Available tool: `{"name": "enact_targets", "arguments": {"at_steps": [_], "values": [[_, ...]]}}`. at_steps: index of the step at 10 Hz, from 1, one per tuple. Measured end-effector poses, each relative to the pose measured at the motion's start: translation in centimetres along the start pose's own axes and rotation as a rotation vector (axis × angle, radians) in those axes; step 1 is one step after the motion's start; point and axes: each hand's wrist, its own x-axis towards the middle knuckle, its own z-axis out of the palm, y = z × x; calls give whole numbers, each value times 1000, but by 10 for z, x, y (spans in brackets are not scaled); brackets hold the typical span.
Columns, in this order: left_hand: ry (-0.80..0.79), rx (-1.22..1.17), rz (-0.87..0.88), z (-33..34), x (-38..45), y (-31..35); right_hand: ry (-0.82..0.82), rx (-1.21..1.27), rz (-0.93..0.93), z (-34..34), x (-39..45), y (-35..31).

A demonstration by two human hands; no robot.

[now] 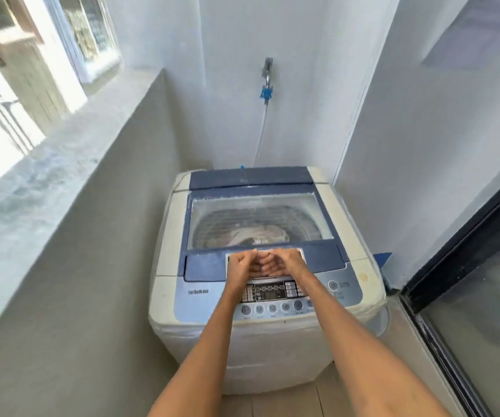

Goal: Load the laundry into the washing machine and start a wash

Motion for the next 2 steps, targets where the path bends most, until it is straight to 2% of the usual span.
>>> {"name": "enact_targets", "arguments": {"at_steps": [1, 2], "values": [[122, 132, -29, -7, -4, 10, 109, -78, 9, 4, -6, -17], [257, 510, 133, -18, -6, 28, 183, -468, -129, 1, -16, -40]]}}
